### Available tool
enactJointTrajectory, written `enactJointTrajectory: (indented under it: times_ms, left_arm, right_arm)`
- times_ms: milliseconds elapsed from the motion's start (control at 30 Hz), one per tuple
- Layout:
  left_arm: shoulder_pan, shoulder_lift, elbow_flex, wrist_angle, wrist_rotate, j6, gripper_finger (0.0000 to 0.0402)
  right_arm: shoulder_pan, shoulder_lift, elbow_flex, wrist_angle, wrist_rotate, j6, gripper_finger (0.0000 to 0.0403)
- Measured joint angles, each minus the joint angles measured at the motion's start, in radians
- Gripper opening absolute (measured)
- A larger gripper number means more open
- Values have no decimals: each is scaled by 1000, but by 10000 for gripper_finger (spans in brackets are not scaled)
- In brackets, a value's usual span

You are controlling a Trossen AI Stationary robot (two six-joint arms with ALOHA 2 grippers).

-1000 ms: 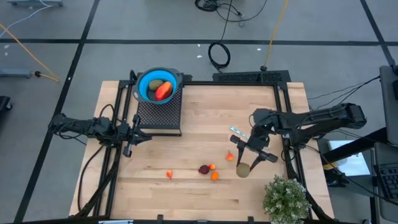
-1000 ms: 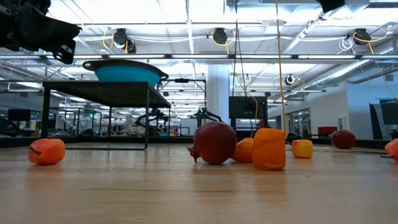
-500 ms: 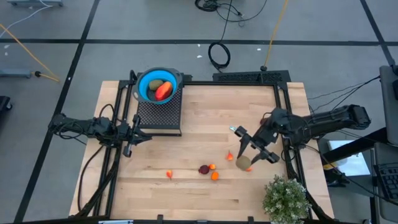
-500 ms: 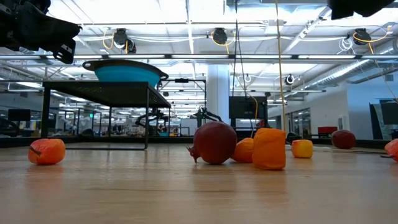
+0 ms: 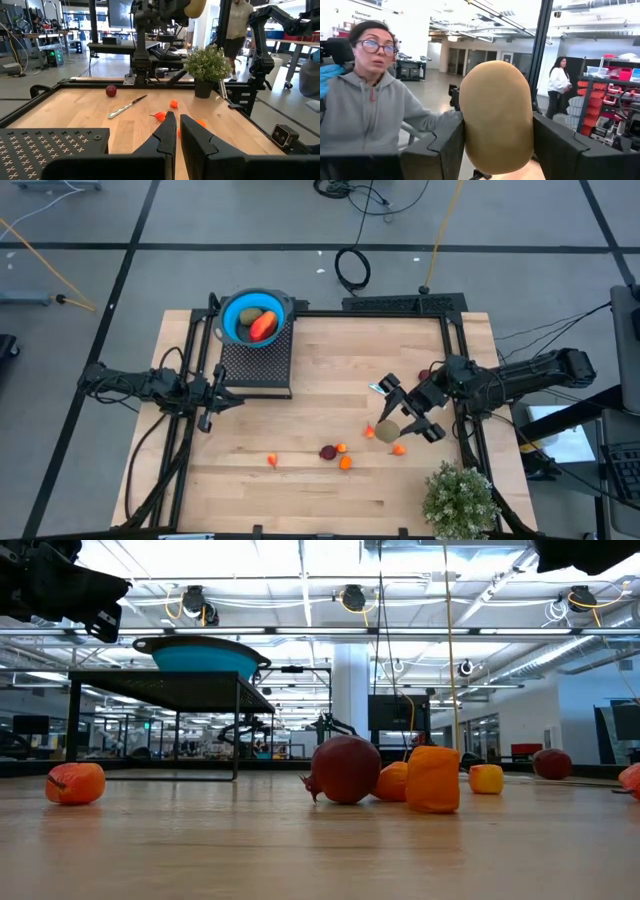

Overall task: Pick & Place Fruit
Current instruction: Put the brown kiwi into the blue strainer bowl on the shelf

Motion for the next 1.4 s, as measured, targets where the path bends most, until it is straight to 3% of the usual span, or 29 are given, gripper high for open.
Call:
enactJointTrajectory:
  times_ms: [233, 600, 900, 1167, 1400]
  left_arm:
    - [0, 0, 0, 1, 0, 0, 26]
    - [0, 0, 0, 40, -3, -57, 26]
    - [0, 16, 0, 121, -13, -46, 26]
    - [0, 179, 0, 309, -89, -96, 26]
    - [0, 411, 0, 556, -138, -189, 26]
  right_arm:
    - [0, 0, 0, -7, 42, -15, 197]
    - [10, 28, 0, -184, 557, -216, 198]
    - [93, 100, 0, -181, 843, -397, 198]
    - [162, 171, 0, -161, 1083, -516, 199]
    - [190, 250, 0, -90, 1183, -589, 199]
